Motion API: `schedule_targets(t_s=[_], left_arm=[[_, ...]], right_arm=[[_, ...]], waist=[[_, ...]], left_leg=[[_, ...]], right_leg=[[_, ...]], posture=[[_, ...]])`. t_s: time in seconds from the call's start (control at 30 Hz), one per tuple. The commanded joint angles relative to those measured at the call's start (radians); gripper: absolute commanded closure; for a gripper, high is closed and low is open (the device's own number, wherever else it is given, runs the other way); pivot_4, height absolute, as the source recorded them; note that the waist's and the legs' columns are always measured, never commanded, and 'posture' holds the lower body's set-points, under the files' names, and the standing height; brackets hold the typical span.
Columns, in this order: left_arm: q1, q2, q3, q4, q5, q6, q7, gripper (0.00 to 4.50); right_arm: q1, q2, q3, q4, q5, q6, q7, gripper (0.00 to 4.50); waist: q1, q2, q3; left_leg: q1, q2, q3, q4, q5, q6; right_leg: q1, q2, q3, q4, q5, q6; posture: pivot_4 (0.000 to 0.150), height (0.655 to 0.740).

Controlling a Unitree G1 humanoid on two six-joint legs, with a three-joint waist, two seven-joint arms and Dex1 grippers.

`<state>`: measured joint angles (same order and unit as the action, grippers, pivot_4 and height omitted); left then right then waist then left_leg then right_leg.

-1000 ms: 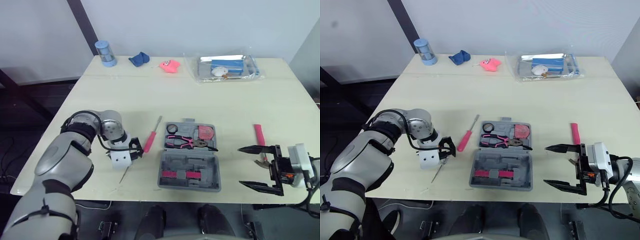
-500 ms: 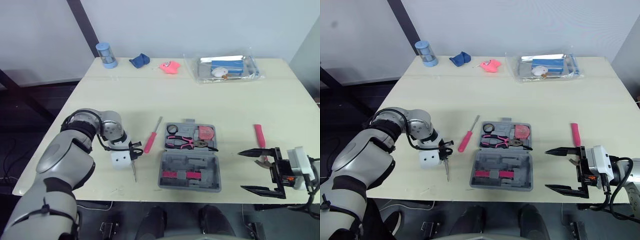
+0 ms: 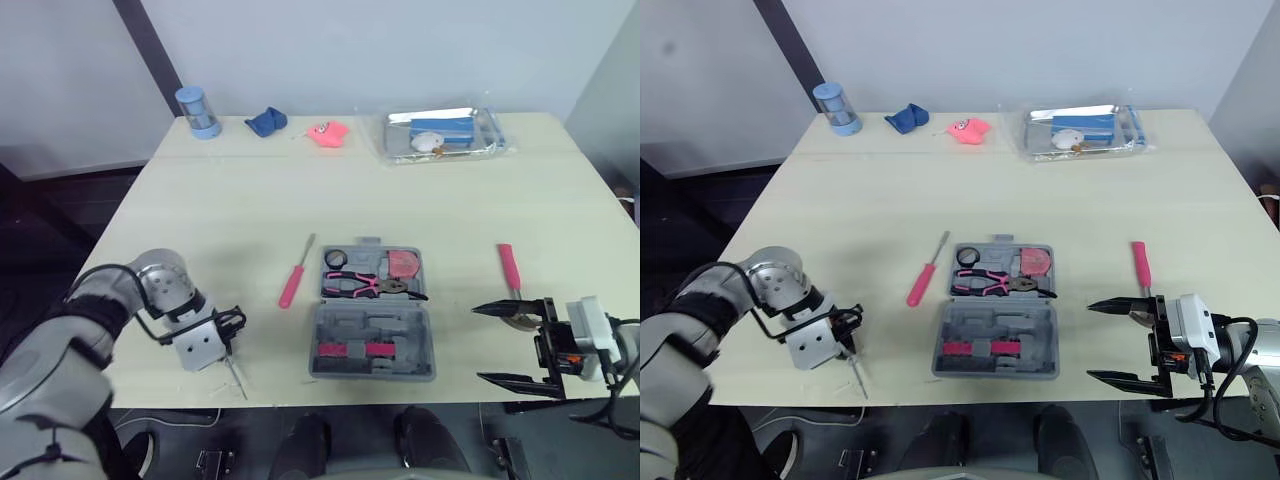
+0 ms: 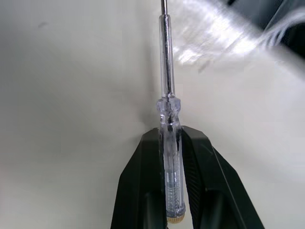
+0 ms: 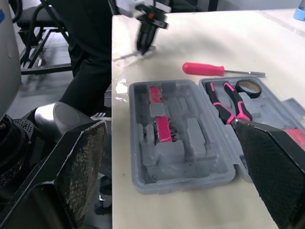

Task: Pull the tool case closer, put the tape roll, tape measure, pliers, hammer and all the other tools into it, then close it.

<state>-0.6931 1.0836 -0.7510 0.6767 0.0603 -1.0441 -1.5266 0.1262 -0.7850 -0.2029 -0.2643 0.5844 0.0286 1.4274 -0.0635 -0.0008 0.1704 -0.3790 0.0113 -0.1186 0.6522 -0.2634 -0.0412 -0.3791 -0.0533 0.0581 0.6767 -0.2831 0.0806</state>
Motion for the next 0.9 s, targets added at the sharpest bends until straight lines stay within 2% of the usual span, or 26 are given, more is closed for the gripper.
schedule_targets(t_s=[0.03, 0.3, 0.47, 0.53, 0.7, 0.83, 0.9], left_arm=[[0.065, 0.070, 0.109, -0.180, -0.067, 0.183, 0.020, 4.45], [0.289, 0.124, 0.365, -0.458, -0.089, 0.603, 0.210, 4.45], [0.559, 0.176, 0.595, -0.745, -0.217, 1.077, 0.364, 4.45], [0.638, 0.181, 0.663, -0.839, -0.235, 1.213, 0.401, 4.45], [0.751, 0.037, 0.875, -1.075, -0.382, 1.670, 0.613, 4.45], [0.770, -0.091, 0.981, -1.224, -0.456, 1.990, 0.770, 4.45], [0.749, -0.196, 1.036, -1.298, -0.488, 2.137, 0.874, 4.45]], right_arm=[[-0.012, 0.005, -0.003, -0.011, 0.010, -0.022, 0.000, 0.00], [-0.003, 0.001, -0.006, -0.012, 0.012, -0.029, 0.003, 0.00], [0.002, 0.006, -0.003, -0.017, 0.011, -0.033, -0.004, 0.00], [0.002, 0.008, 0.000, -0.018, 0.012, -0.035, -0.005, 0.00], [-0.027, 0.014, 0.019, 0.005, 0.010, -0.039, 0.005, 0.00], [-0.044, 0.011, 0.024, 0.024, 0.010, -0.045, 0.017, 0.00], [-0.046, 0.009, 0.025, 0.027, 0.012, -0.047, 0.019, 0.00]], waist=[[0.012, 0.000, 0.000], [0.020, -0.001, 0.001], [0.015, 0.000, 0.003], [0.019, -0.001, 0.003], [0.025, -0.002, 0.004], [0.022, -0.003, 0.005], [0.022, -0.003, 0.005]], left_leg=[[0.000, 0.000, 0.000, 0.000, 0.000, 0.000], [0.000, 0.000, 0.000, 0.000, 0.000, 0.000], [0.001, 0.001, 0.001, 0.000, 0.000, 0.000], [0.001, 0.001, 0.001, 0.000, 0.000, 0.000], [0.000, 0.001, 0.001, 0.000, 0.000, 0.000], [0.000, 0.001, 0.001, 0.000, 0.000, 0.000], [0.000, 0.001, 0.001, 0.000, 0.000, 0.000]], right_leg=[[0.000, 0.000, 0.000, 0.000, 0.000, 0.000], [0.000, 0.000, 0.000, -0.001, 0.000, 0.000], [0.000, 0.001, 0.000, 0.000, 0.000, 0.000], [0.000, 0.001, 0.000, 0.000, -0.001, 0.000], [0.000, 0.000, 0.000, -0.001, -0.001, 0.000], [0.000, 0.000, -0.001, -0.001, 0.000, 0.000], [0.000, 0.000, 0.000, -0.001, 0.000, 0.000]], posture=[[0.150, 0.7400], [0.150, 0.7400], [0.150, 0.7400], [0.150, 0.7400], [0.150, 0.7400], [0.150, 0.7400], [0.150, 0.7400]])
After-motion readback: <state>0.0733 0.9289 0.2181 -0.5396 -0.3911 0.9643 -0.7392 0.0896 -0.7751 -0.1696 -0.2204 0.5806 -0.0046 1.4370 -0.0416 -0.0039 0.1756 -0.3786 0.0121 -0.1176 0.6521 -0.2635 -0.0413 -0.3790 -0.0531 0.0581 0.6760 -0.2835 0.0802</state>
